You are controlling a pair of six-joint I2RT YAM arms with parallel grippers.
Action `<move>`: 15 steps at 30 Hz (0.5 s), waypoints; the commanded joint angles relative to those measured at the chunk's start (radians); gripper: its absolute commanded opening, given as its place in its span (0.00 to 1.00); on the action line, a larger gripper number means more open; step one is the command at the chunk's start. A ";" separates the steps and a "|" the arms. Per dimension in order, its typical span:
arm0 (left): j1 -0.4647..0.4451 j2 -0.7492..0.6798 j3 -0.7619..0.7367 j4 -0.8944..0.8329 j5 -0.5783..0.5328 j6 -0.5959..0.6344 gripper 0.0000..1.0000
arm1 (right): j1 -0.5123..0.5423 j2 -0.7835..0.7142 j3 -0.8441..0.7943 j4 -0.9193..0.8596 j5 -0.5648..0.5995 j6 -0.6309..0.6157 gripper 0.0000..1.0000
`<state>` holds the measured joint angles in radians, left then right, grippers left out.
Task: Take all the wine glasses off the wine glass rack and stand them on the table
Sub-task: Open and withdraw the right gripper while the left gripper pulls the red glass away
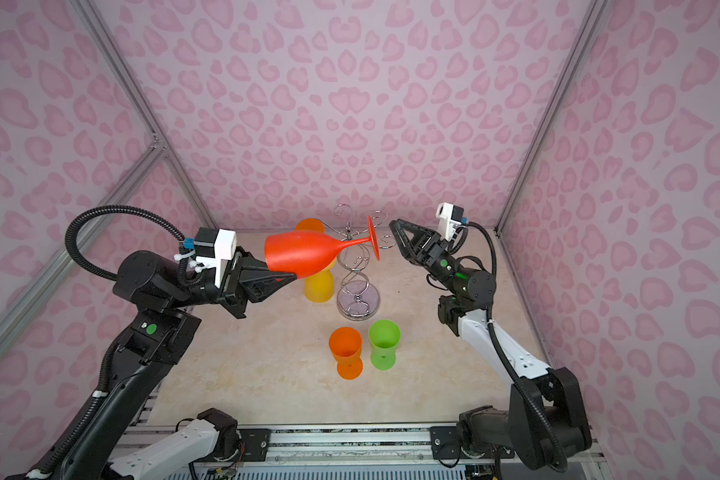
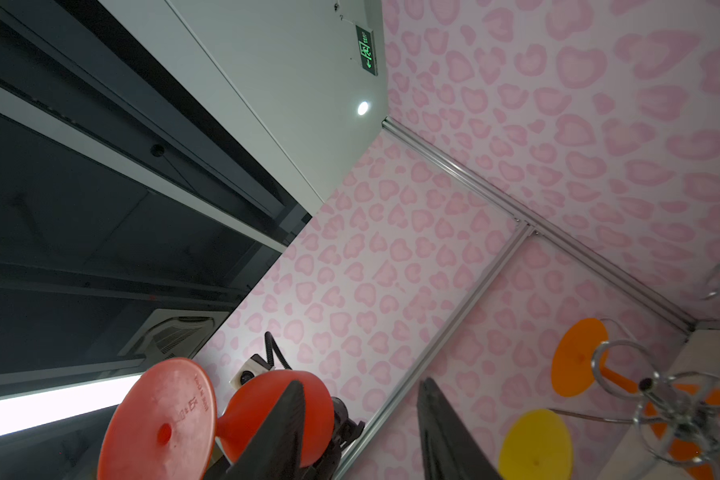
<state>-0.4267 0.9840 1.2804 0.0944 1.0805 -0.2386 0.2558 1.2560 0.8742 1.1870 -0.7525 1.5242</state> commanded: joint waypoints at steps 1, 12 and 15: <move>0.000 0.009 0.088 -0.382 -0.092 0.154 0.03 | -0.013 -0.112 0.057 -0.599 0.004 -0.410 0.45; -0.014 -0.033 0.263 -1.044 -0.332 0.340 0.03 | -0.054 -0.289 0.218 -1.498 0.462 -0.999 0.45; -0.019 -0.055 0.294 -1.158 -0.399 0.344 0.03 | -0.086 -0.294 0.194 -1.494 0.453 -0.975 0.45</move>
<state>-0.4450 0.9413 1.5532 -0.8928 0.7620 0.0654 0.1852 0.9653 1.0821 -0.2291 -0.3313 0.5972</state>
